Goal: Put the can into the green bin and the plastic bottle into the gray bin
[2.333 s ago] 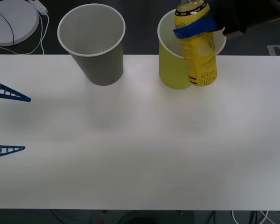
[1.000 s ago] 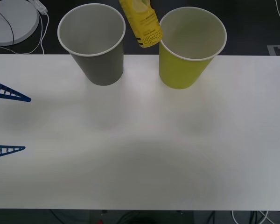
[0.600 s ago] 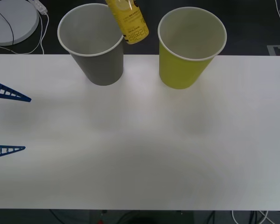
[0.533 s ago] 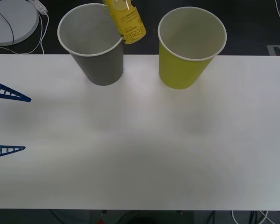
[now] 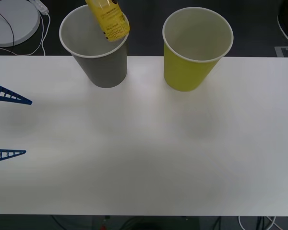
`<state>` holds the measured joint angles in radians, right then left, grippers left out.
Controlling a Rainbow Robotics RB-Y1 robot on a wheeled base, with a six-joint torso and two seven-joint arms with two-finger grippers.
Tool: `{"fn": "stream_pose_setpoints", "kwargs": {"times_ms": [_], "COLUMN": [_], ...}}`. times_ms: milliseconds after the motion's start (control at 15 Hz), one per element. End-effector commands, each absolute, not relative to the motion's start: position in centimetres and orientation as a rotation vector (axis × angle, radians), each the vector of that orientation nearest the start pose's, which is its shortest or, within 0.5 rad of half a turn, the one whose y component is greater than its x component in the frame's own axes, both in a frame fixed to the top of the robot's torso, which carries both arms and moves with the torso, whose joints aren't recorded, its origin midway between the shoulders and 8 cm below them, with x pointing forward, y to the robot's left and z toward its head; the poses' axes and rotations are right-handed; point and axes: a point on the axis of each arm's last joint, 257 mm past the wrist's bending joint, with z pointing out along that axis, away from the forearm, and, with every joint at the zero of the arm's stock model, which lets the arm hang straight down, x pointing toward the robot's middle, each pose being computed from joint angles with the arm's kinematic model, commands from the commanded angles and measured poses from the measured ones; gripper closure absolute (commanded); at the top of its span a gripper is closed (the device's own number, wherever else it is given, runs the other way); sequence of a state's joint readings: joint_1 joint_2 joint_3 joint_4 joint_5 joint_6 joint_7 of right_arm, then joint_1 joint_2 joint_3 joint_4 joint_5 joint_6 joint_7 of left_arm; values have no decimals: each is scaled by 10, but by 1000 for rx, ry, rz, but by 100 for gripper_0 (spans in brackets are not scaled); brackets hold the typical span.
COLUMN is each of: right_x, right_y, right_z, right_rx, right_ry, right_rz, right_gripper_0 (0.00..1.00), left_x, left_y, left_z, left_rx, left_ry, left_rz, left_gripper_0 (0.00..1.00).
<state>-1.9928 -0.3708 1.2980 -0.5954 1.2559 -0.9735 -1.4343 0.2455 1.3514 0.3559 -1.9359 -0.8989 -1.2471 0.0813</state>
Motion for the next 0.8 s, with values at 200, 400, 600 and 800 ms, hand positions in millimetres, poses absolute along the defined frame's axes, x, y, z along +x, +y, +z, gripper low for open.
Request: {"fn": "stream_pose_setpoints", "kwargs": {"times_ms": [200,400,600,800], "right_x": [594,596,594,597], "right_y": [145,154,156,152], "right_z": [99,97,97,95], "right_rx": [-951,-937,-939,-940], "right_ry": [2056,2049,2047,2051], "right_rz": [297,289,299,275], "right_gripper_0": [100,100,100,100], "left_x": [320,320,320,320], "left_y": [274,274,274,274], "left_z": [-78,-78,-78,-78], "left_rx": [1618,1618,1618,1618], "left_ry": [1523,1523,1523,1523], "left_rz": [-454,-454,-454,-454], "left_gripper_0": [0,0,0,0]}}
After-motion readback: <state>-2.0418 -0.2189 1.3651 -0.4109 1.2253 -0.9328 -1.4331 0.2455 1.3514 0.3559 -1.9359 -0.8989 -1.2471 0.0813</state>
